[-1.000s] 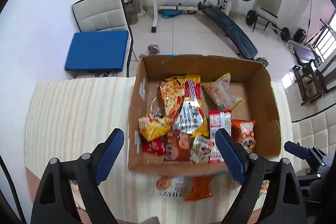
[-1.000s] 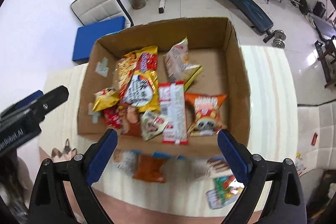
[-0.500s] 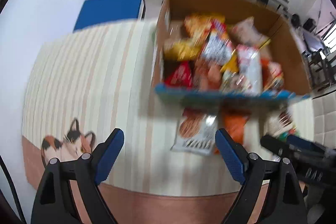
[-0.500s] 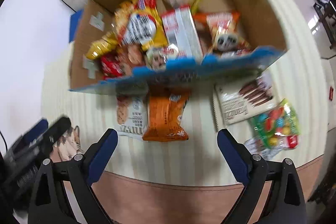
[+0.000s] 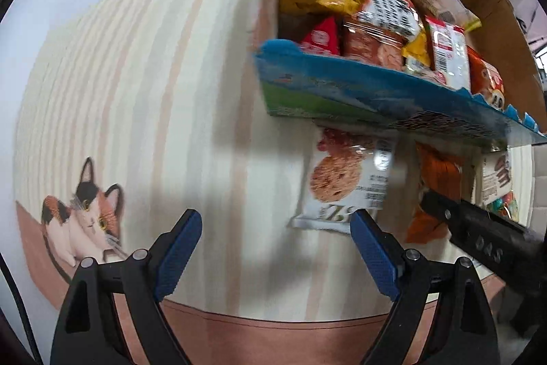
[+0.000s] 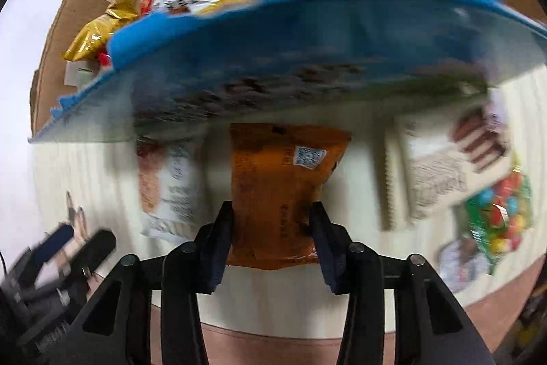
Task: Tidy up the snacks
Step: 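Grasp the oat cookie packet with left tool while right tool grasps orange packet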
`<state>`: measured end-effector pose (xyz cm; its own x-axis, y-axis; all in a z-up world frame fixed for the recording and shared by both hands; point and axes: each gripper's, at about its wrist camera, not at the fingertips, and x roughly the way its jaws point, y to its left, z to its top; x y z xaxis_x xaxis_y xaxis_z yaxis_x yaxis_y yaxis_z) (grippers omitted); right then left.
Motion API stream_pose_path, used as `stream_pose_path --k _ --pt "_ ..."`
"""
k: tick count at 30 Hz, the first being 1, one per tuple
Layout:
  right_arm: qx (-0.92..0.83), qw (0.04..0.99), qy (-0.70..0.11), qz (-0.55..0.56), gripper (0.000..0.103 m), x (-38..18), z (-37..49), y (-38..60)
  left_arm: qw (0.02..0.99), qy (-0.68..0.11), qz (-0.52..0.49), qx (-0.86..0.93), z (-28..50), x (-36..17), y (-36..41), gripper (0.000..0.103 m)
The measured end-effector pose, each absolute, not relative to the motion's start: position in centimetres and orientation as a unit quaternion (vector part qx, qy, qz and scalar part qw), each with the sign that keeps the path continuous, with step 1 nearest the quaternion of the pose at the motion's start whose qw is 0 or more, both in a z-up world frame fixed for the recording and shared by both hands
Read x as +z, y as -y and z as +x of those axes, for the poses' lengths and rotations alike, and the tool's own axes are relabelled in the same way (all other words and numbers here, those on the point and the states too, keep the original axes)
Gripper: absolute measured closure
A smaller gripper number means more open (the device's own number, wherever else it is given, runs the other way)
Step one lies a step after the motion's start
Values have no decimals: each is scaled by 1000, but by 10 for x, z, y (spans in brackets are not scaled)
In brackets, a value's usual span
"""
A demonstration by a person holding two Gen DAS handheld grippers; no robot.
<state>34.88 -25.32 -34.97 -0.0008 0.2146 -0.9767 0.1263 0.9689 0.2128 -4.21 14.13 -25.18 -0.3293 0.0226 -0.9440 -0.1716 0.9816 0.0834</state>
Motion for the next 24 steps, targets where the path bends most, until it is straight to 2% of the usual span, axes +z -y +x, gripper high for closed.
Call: stream_pose_path --k 4,7,13,14,15,24 --pt "27 682 -715 152 56 -353 337 278 567 -821 -49 55 -34 -266 -122 14" --pt "19 670 -722 174 48 -357 331 290 554 -831 -41 35 -29 -283 -105 14" --pt "16 668 -721 183 47 -358 329 295 538 -843 -10 19 -25 -313 -83 14" --pt "16 667 -723 176 47 -359 331 293 538 -843 -11 19 -27 -316 -82 17" --pt "14 667 -726 168 47 -360 331 291 539 -842 -12 20 -28 -317 -82 33" --pt "23 663 -738 124 52 -361 299 259 518 -854 -34 35 -81 -294 -89 33"
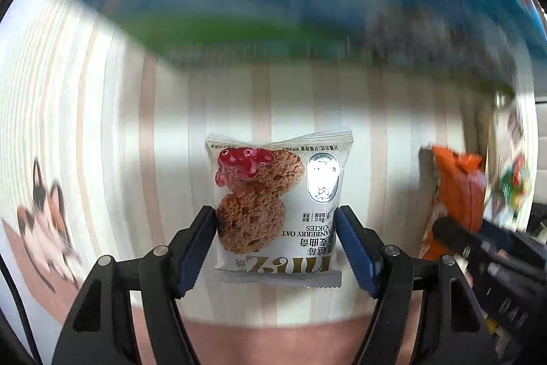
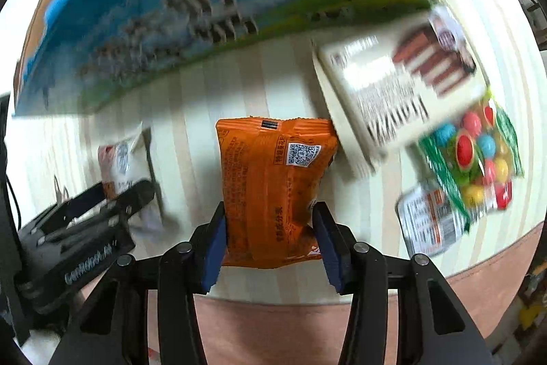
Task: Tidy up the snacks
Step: 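Grasp the oat cookie packet with left tool while right tool grasps orange packet, then carry both packets into the cardboard box and open both tools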
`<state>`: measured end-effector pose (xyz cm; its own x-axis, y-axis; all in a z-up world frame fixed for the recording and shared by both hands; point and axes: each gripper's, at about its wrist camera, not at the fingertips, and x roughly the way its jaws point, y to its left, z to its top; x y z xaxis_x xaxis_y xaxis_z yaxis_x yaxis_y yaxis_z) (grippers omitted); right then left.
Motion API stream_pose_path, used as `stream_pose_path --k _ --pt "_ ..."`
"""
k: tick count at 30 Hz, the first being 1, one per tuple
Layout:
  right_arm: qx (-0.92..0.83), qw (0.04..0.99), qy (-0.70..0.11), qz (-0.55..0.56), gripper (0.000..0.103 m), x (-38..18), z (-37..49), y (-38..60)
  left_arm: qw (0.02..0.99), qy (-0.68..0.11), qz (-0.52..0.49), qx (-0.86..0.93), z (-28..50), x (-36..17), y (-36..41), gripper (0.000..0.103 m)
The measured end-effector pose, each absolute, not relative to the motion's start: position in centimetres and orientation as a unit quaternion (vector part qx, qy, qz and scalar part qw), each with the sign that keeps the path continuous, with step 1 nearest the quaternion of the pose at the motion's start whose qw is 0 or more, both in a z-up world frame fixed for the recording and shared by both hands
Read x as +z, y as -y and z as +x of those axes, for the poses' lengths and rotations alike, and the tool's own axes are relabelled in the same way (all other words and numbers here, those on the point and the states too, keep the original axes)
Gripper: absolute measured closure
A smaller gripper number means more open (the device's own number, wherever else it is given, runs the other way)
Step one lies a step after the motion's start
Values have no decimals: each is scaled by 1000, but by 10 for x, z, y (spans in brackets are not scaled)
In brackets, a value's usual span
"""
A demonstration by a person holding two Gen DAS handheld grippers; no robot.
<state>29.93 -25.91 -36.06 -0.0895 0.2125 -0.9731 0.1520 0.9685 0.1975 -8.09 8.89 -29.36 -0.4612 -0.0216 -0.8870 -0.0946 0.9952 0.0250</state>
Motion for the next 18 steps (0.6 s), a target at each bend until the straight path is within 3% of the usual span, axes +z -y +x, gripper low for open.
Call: stream_pose_path --k 12,18 --pt "34 643 -761 80 52 -362 234 237 492 -869 -30 33 -158 -267 -69 33" --pt "27 643 -762 71 51 -363 223 234 482 -875 -28 30 -160 -283 -58 30"
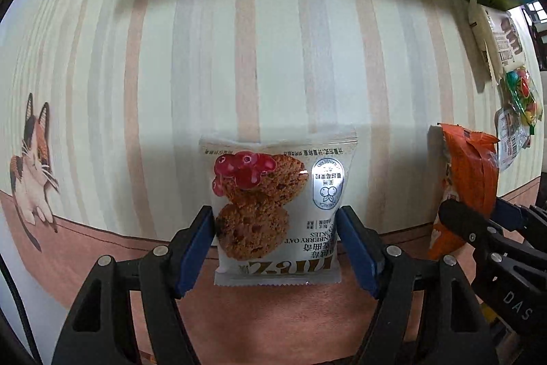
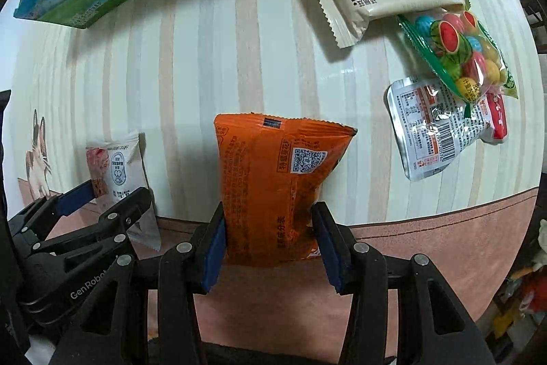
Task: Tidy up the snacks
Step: 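Carry both packets into the cardboard box and open both tools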
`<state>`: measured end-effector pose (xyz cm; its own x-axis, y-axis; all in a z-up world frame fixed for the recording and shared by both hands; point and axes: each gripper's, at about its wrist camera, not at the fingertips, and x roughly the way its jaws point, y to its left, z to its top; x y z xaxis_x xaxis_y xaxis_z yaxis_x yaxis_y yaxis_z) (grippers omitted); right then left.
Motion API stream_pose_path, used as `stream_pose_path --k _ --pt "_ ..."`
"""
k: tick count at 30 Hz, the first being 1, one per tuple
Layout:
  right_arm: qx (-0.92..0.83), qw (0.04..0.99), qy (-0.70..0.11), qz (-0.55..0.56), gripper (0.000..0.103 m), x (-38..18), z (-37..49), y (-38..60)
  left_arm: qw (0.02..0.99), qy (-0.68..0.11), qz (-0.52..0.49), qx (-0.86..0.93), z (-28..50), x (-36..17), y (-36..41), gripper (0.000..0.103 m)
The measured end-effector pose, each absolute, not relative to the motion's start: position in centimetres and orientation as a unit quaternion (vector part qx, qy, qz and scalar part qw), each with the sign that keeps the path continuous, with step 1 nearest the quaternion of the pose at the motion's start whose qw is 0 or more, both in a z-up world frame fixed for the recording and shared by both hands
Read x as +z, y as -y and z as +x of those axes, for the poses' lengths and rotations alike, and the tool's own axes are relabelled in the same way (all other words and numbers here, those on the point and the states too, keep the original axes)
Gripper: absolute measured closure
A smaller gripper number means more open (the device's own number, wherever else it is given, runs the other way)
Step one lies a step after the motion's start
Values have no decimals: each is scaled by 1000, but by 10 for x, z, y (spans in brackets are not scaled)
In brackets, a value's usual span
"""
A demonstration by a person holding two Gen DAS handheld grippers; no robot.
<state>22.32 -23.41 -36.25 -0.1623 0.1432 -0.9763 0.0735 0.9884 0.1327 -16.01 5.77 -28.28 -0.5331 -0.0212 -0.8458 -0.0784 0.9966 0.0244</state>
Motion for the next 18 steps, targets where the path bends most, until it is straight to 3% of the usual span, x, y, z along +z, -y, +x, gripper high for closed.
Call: stream_pose_path --k 18 --pt "22 648 -758 73 52 -406 255 244 485 -874 -29 31 -145 -290 -67 32"
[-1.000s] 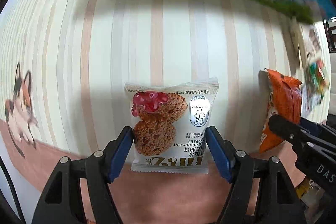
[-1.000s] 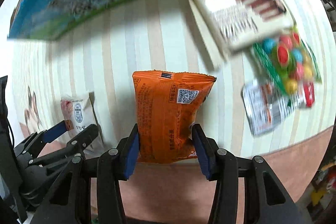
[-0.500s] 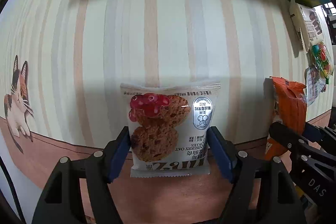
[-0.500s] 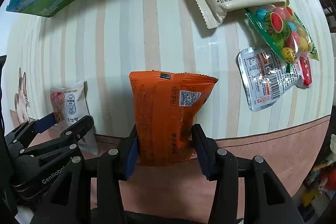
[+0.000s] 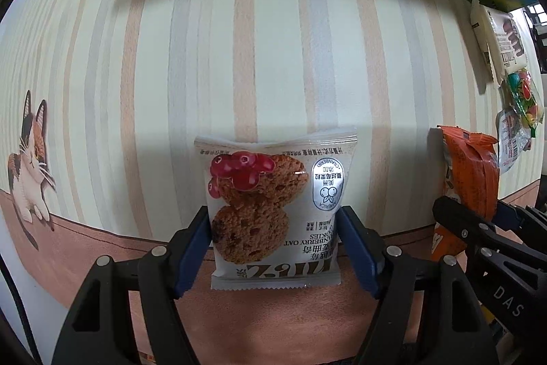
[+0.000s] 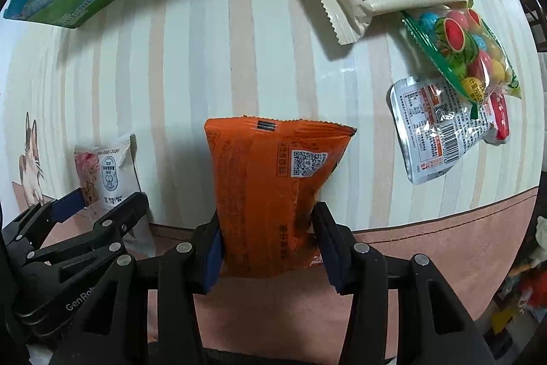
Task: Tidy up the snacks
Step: 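Carry both packets into the cardboard box and open both tools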
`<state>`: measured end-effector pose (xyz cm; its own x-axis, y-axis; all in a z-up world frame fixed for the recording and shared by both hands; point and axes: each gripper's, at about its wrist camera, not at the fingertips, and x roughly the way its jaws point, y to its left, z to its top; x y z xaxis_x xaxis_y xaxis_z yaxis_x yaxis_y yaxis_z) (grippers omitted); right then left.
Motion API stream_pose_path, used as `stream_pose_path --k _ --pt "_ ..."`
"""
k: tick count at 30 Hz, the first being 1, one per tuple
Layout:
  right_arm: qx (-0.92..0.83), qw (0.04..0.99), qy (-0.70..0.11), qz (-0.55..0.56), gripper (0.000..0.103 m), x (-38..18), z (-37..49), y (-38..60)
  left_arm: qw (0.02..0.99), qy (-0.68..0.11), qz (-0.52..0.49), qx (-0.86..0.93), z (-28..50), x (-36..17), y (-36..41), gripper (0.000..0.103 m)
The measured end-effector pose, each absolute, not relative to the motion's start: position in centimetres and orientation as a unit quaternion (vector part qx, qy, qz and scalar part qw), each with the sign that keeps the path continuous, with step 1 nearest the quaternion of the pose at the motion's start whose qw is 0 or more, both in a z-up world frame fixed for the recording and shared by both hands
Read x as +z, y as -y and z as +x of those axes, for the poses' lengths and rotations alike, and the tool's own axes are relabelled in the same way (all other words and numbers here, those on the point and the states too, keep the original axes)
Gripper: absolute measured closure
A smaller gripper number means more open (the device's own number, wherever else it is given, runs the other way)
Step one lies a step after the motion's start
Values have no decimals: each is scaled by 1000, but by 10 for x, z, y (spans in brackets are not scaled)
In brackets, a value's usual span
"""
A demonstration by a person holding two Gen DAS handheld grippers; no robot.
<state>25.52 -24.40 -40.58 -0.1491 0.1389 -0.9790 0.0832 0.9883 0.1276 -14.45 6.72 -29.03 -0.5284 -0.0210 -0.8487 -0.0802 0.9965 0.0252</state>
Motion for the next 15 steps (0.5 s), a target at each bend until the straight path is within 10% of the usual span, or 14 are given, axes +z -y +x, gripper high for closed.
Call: stream_pose_path --k 15 --pt "49 680 -721 123 57 -346 256 269 530 -846 -60 -3 -94 -236 -56 33"
